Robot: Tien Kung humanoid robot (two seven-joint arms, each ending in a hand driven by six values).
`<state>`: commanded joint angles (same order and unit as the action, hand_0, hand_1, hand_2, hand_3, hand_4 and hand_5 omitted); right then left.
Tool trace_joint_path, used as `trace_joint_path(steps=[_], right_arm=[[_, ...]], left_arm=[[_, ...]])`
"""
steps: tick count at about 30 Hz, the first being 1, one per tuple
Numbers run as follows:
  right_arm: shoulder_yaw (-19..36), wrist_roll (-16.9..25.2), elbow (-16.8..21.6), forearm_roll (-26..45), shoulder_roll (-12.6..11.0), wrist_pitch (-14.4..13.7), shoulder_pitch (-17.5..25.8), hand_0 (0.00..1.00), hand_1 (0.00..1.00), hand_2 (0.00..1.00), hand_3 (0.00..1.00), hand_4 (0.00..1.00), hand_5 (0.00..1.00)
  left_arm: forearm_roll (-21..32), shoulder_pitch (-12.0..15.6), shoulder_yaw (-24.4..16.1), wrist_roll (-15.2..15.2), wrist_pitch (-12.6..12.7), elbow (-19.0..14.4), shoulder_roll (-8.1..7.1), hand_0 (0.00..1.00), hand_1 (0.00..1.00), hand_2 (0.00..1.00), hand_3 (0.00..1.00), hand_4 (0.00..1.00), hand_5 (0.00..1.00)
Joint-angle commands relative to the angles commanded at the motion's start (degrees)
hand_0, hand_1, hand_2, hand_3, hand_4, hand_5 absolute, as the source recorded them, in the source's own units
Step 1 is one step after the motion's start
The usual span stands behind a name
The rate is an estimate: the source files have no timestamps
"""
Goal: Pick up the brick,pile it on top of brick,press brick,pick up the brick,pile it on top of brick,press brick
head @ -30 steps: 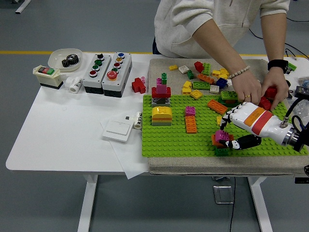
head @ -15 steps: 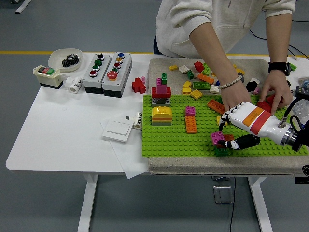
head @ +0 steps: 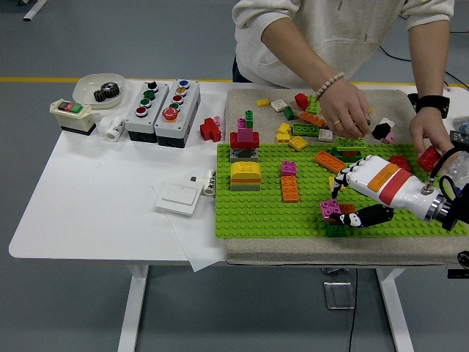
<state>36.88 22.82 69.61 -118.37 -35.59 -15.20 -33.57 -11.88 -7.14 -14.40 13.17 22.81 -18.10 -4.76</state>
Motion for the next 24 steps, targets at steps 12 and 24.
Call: trace_joint_path(steps=[12, 24], right_arm=[[0.2, 0.0, 0.0, -0.1, -0.1, 0.0, -0.2, 0.405, 0.527, 0.560, 0.518, 0.789, 0.588], [0.6, 0.0, -0.1, -0.1, 0.2, 0.0, -0.3, 0.405, 0.527, 0.560, 0.517, 0.791, 0.587]], left_arm=[[0.5, -0.1, 0.3, -0.3, 0.1, 0.0, 0.00, 0.748, 0.736, 0.741, 0.594, 0.649, 0.671], [1.1, -0.3, 0.5, -0.5, 0.1, 0.0, 0.01, 0.748, 0.736, 0.742, 0.594, 0.649, 0.671]])
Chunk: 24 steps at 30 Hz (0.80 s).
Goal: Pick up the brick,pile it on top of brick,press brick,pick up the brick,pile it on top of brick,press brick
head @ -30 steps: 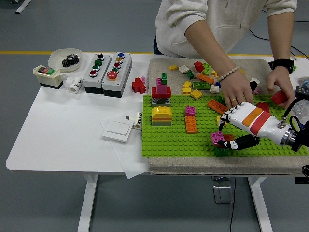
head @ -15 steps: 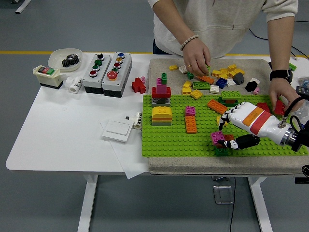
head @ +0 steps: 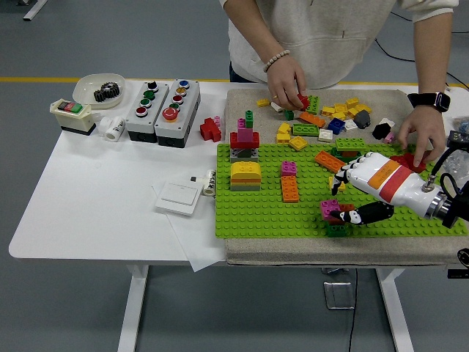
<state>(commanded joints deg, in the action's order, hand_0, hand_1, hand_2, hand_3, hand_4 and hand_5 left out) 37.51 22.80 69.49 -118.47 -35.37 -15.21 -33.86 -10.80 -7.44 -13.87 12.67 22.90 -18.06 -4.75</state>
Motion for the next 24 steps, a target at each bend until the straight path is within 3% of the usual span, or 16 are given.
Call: trace_joint_path(steps=[24], right_arm=[[0.2, 0.0, -0.1, -0.1, 0.3, -0.1, -0.3, 0.405, 0.527, 0.561, 0.518, 0.792, 0.587]], left_arm=[[0.3, -0.2, 0.1, -0.1, 0.0, 0.0, -0.03, 0.750, 0.736, 0.739, 0.592, 0.650, 0.672]])
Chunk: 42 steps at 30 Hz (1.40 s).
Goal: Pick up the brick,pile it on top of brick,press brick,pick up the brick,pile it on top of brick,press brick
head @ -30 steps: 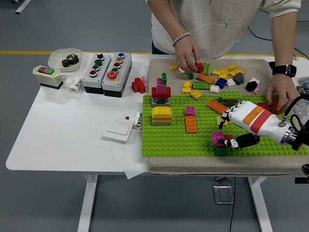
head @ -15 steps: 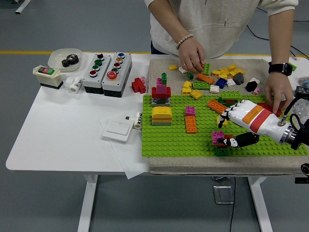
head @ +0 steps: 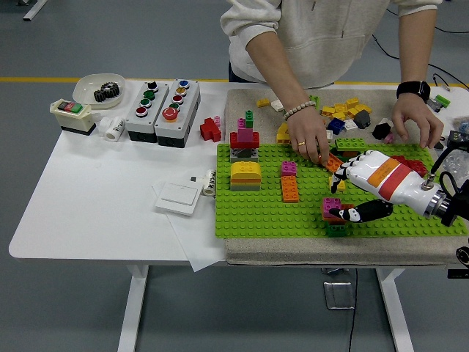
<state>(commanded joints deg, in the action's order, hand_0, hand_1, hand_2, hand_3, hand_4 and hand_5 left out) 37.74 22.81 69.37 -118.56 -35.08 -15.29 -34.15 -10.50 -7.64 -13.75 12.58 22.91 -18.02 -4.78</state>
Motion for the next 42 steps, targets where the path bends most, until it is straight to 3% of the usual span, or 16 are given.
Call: trace_joint_path(steps=[16, 17, 22, 23, 28, 29, 34, 35, 42], right_arm=[[2.4, -0.2, 2.7, 0.6, -0.9, -0.4, 1.4, 0.407, 0.527, 0.561, 0.518, 0.792, 0.587], [2.6, -0.3, 3.0, 0.7, -1.0, -0.4, 1.6, 0.457, 0.531, 0.574, 0.518, 0.793, 0.590], [5.2, -1.6, 6.2, 1.4, -1.9, 0.6, 3.4, 0.457, 0.531, 0.574, 0.518, 0.793, 0.590], [5.7, -1.8, 6.8, 1.5, -2.1, 0.8, 3.8, 0.537, 0.580, 0.619, 0.529, 0.803, 0.589], [7.9, -4.8, 9.8, 2.0, -2.8, 3.6, 5.8, 0.537, 0.580, 0.619, 0.529, 0.803, 0.589], [8.4, -5.7, 10.3, 2.3, -2.8, 4.5, 6.4, 0.669, 0.666, 0.710, 0.595, 0.861, 0.653], [10.5, -7.6, 12.5, 3.9, -3.3, 6.3, 9.0, 0.669, 0.666, 0.710, 0.595, 0.861, 0.653], [10.9, -7.7, 13.1, 4.2, -3.4, 6.5, 9.6, 0.714, 0.702, 0.745, 0.639, 0.884, 0.688], [13.5, -7.4, 15.6, 5.3, -3.9, 6.9, 12.5, 0.725, 0.709, 0.753, 0.644, 0.871, 0.677]], left_arm=[[0.1, 0.2, 0.0, 0.0, 0.0, 0.1, 0.03, 0.750, 0.736, 0.743, 0.593, 0.649, 0.671], [0.0, 0.2, -0.1, 0.0, 0.0, 0.1, 0.03, 0.750, 0.736, 0.743, 0.592, 0.649, 0.671], [-0.6, 0.5, -0.4, 0.2, 0.0, 0.1, 0.02, 0.750, 0.736, 0.743, 0.592, 0.649, 0.671], [-0.7, 0.6, -0.4, 0.2, 0.0, 0.1, 0.02, 0.749, 0.736, 0.743, 0.592, 0.649, 0.671], [-1.1, 0.9, -0.6, 0.3, -0.1, 0.2, -0.03, 0.749, 0.736, 0.743, 0.592, 0.649, 0.671], [-1.1, 0.9, -0.6, 0.3, -0.1, 0.2, -0.05, 0.749, 0.736, 0.744, 0.592, 0.649, 0.671], [-1.3, 1.1, -0.7, 0.4, -0.1, 0.2, -0.09, 0.749, 0.736, 0.744, 0.592, 0.649, 0.671], [-1.3, 1.2, -0.7, 0.4, -0.1, 0.2, -0.10, 0.749, 0.735, 0.740, 0.592, 0.648, 0.670], [-1.7, 1.3, -0.9, 0.5, -0.1, 0.2, -0.09, 0.749, 0.735, 0.743, 0.592, 0.648, 0.670]])
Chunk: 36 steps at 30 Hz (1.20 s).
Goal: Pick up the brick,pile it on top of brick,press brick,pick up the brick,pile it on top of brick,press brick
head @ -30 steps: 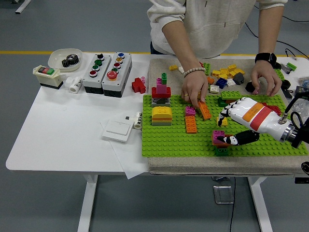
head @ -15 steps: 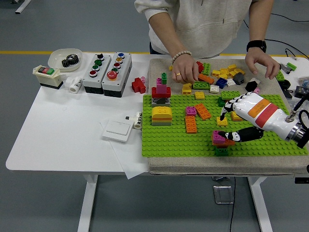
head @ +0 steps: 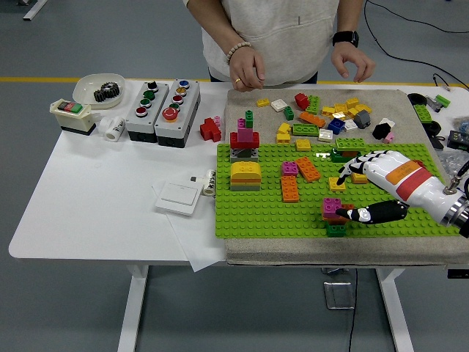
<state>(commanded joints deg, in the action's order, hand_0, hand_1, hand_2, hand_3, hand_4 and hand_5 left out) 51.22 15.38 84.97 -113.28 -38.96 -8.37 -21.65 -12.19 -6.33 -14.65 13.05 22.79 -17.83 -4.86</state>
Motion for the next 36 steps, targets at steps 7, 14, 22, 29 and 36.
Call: trace_joint_path(steps=[7, 14, 22, 29, 36], right_arm=[[1.8, 1.2, 1.8, 0.4, -0.4, -0.1, 2.1, 0.724, 0.703, 0.748, 0.631, 0.862, 0.665], [3.3, 2.2, 3.2, -0.2, -0.7, -0.5, 4.3, 0.717, 0.697, 0.745, 0.628, 0.863, 0.655], [4.2, 2.3, 4.7, -0.2, -1.1, 0.2, 6.9, 0.713, 0.696, 0.756, 0.693, 0.890, 0.699], [4.4, 3.3, 5.1, 2.0, -1.0, -1.0, 7.4, 0.743, 0.731, 0.803, 0.980, 0.929, 0.699], [4.7, 3.0, 5.1, 1.0, -1.1, -0.2, 7.4, 0.754, 0.739, 0.807, 0.890, 0.930, 0.703]], left_arm=[[0.6, -0.1, 0.3, -0.2, 0.0, 0.0, 0.04, 0.749, 0.735, 0.742, 0.592, 0.648, 0.670], [1.1, -0.3, 0.5, -0.4, 0.0, 0.0, 0.06, 0.748, 0.735, 0.742, 0.592, 0.648, 0.670], [1.6, -0.4, 0.7, -0.5, 0.0, 0.1, 0.12, 0.748, 0.737, 0.744, 0.592, 0.648, 0.670], [1.5, -0.5, 0.7, -0.5, 0.0, 0.1, 0.16, 0.747, 0.735, 0.743, 0.593, 0.647, 0.669], [1.5, -0.6, 0.7, -0.5, -0.1, 0.1, 0.16, 0.747, 0.735, 0.739, 0.592, 0.646, 0.669]])
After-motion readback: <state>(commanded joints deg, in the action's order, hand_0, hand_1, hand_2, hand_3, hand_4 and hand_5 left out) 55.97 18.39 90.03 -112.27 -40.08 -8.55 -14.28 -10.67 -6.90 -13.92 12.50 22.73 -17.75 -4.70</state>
